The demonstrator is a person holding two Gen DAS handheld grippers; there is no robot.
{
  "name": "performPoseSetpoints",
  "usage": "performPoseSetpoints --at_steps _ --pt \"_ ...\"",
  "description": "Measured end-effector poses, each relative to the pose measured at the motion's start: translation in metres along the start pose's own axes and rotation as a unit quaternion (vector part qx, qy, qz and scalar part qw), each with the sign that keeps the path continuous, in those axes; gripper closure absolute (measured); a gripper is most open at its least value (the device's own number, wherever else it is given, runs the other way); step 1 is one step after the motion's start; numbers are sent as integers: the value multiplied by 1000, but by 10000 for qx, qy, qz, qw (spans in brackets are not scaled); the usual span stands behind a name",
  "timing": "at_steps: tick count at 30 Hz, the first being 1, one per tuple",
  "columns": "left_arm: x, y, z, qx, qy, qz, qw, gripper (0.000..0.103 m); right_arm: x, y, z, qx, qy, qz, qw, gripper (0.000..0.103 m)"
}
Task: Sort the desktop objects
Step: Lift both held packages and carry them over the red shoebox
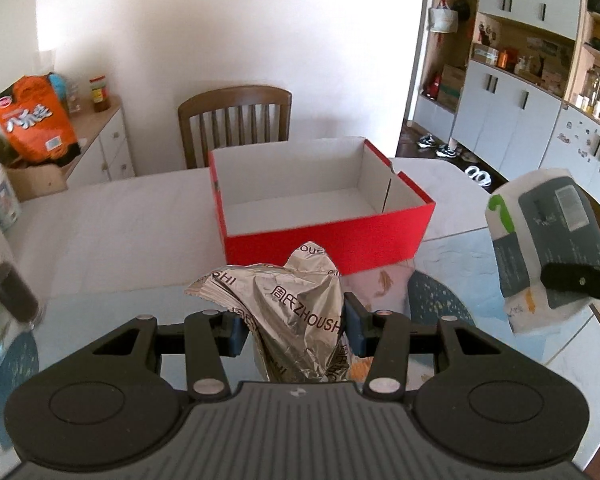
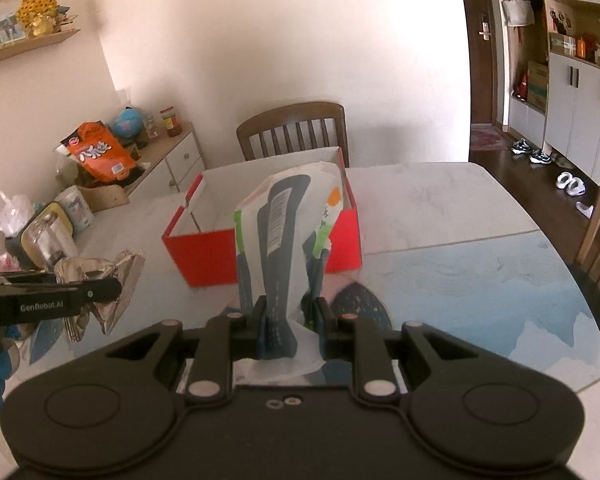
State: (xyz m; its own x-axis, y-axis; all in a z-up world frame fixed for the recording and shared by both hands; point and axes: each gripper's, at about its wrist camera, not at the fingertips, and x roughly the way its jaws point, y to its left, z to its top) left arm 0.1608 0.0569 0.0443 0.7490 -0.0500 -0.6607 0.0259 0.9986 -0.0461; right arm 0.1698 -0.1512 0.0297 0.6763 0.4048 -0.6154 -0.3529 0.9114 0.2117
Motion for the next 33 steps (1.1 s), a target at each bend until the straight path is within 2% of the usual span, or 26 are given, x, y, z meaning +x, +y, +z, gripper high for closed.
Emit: performPoseSetpoints --at_steps 21,33 --pt "82 26 88 259 35 -263 9993 56 78 19 85 -301 61 -70 9995 81" --pt "139 35 120 476 225 -305 9981 56 131 20 107 -329 236 -210 9990 81"
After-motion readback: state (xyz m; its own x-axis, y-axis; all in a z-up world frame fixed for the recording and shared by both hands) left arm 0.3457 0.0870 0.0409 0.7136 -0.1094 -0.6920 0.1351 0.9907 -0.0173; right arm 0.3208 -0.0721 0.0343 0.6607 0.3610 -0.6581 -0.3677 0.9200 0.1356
